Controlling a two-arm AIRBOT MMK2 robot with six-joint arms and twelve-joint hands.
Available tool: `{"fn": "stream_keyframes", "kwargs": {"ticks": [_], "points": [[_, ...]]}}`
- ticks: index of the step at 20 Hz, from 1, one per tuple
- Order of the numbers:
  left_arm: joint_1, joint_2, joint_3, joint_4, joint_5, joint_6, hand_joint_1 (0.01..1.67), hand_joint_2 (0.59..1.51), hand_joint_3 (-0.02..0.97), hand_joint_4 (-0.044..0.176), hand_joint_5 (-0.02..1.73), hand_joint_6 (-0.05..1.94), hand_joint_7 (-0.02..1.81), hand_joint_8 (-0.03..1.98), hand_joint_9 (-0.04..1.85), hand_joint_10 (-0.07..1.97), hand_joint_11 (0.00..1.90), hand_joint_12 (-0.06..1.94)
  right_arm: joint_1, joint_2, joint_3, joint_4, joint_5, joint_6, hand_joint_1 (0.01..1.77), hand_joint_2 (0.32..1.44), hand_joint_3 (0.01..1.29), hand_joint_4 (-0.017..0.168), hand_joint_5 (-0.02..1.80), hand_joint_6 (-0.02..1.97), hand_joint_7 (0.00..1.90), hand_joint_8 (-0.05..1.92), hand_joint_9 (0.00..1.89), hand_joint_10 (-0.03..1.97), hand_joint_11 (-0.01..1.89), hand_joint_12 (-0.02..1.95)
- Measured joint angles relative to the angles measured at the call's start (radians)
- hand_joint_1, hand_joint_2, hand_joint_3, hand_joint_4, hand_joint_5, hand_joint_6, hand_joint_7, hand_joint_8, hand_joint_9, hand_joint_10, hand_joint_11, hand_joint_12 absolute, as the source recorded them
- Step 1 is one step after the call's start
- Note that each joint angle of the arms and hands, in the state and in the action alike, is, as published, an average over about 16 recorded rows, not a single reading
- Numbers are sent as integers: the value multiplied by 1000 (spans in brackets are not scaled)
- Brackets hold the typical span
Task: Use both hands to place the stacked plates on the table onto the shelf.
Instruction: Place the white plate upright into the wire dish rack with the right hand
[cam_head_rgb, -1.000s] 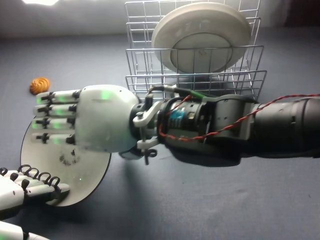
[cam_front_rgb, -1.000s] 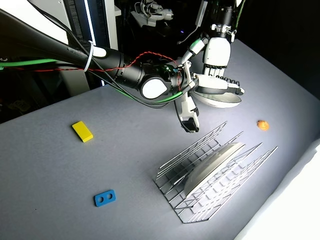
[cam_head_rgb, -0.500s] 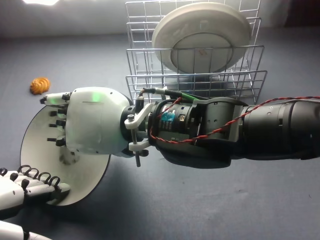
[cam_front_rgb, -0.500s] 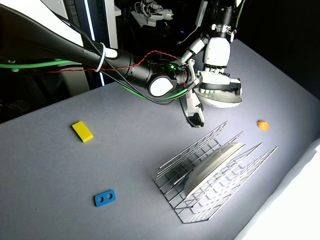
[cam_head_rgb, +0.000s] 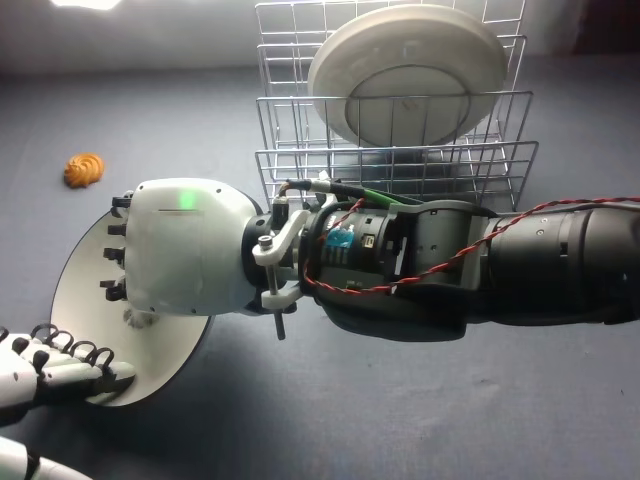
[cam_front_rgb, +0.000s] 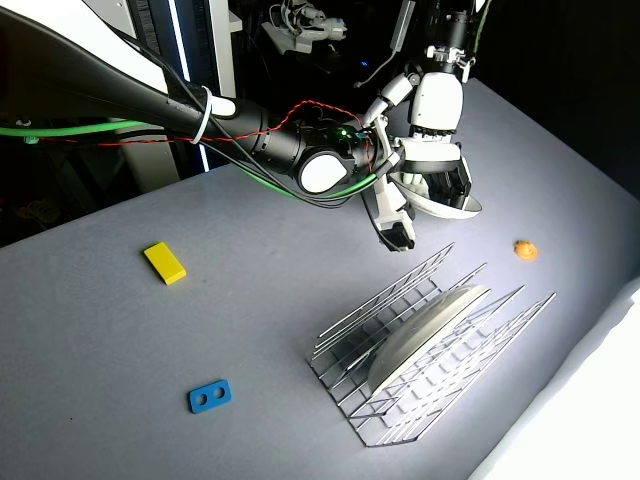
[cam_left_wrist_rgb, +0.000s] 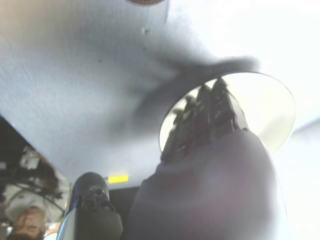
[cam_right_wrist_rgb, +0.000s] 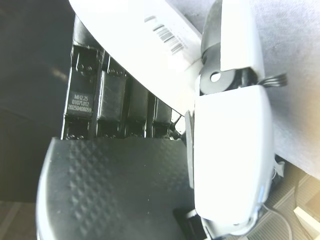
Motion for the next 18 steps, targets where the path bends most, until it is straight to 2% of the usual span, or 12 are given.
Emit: {"fn": "stream_keyframes", "kwargs": {"ticks": [5, 10, 12, 18], "points": [[-27, 0, 26, -33, -56, 65, 17, 1050, -1, -3, 31, 7, 30, 6, 26, 6, 17, 5, -4, 1, -2, 8, 11, 1, 1215, 895, 12, -7, 915, 319, 972, 941, 1036, 781, 836, 1151], [-59, 6, 56, -61, -100, 127, 19, 1046, -1, 0, 53, 22, 41, 10, 36, 6, 20, 18, -5, 9, -11, 16, 19, 5, 1216, 906, 12, -7, 935, 367, 974, 1102, 998, 855, 825, 1256], [-71, 10, 68, -62, -110, 136, 20, 1045, -1, 0, 57, 23, 41, 10, 34, 6, 21, 18, -5, 15, -16, 18, 20, 6, 1216, 910, 11, -7, 939, 395, 974, 1126, 992, 857, 828, 1266], [-112, 26, 110, -44, -135, 139, 23, 1050, -1, 4, 55, 17, 35, 9, 28, 5, 20, 18, -3, 56, -64, 38, 27, 5, 1230, 922, 11, -7, 946, 510, 965, 1136, 935, 1056, 827, 1252]]}}
